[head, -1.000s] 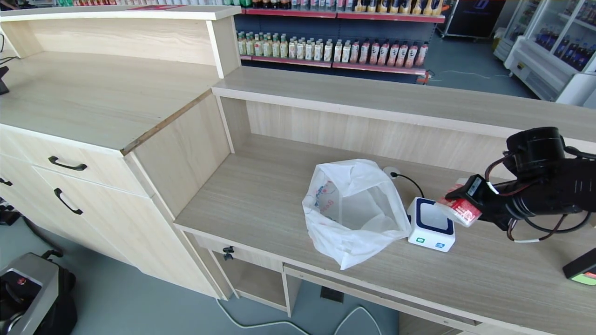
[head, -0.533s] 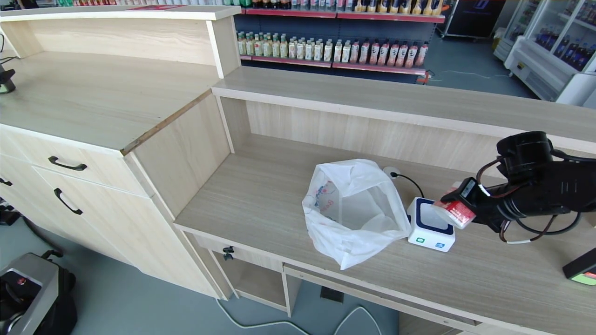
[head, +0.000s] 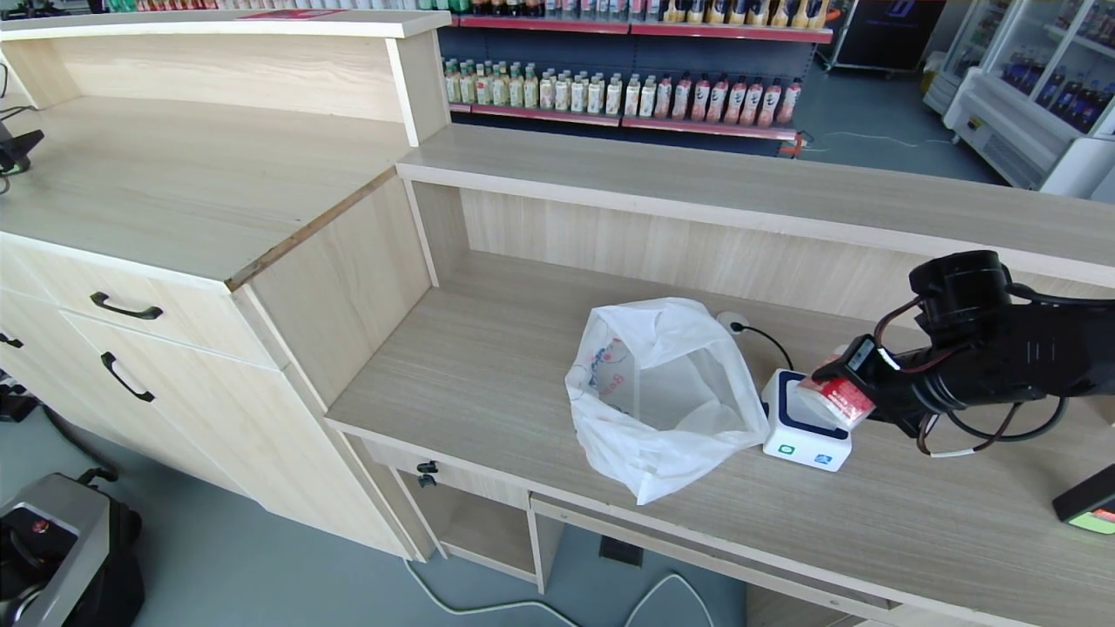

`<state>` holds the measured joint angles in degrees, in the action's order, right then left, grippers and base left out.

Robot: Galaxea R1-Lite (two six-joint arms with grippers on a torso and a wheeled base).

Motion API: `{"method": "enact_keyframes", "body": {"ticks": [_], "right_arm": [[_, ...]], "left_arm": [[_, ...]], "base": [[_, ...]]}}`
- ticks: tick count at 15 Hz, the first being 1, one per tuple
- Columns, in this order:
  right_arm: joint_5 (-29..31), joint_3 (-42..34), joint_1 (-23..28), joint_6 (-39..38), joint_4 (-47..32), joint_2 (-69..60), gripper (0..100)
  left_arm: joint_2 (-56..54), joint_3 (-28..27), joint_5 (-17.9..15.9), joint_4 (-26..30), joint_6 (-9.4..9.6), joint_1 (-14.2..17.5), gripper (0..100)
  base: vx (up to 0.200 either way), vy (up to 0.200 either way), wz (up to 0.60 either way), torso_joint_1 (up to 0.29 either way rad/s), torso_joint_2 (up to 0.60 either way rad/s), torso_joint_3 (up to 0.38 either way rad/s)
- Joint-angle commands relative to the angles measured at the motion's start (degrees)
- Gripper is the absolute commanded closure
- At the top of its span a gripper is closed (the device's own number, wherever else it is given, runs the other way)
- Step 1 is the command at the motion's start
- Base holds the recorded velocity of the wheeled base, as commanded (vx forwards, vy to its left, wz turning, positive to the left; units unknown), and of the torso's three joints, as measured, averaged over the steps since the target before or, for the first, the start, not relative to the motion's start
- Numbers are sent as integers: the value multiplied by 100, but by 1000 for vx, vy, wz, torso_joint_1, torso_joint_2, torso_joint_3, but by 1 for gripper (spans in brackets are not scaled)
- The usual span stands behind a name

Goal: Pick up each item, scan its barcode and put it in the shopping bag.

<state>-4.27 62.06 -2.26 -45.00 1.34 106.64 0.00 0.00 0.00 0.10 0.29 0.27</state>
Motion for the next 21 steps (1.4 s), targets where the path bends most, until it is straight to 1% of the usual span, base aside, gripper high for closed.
{"method": "enact_keyframes", "body": {"ticks": [1, 14, 21], "right_arm": [[5, -1, -38, 0, 24, 32, 100], [5, 131, -47, 61, 200, 296, 100], [14, 236, -47, 281, 217, 427, 100]], "left_arm": [[0, 0, 0, -1, -3, 0, 0], [0, 0, -9, -1, -3, 0, 0], [0, 0, 0, -1, 6, 0, 0]], "base": [[0, 0, 0, 0, 0, 0], [0, 0, 0, 0, 0, 0], [0, 0, 0, 0, 0, 0]]}}
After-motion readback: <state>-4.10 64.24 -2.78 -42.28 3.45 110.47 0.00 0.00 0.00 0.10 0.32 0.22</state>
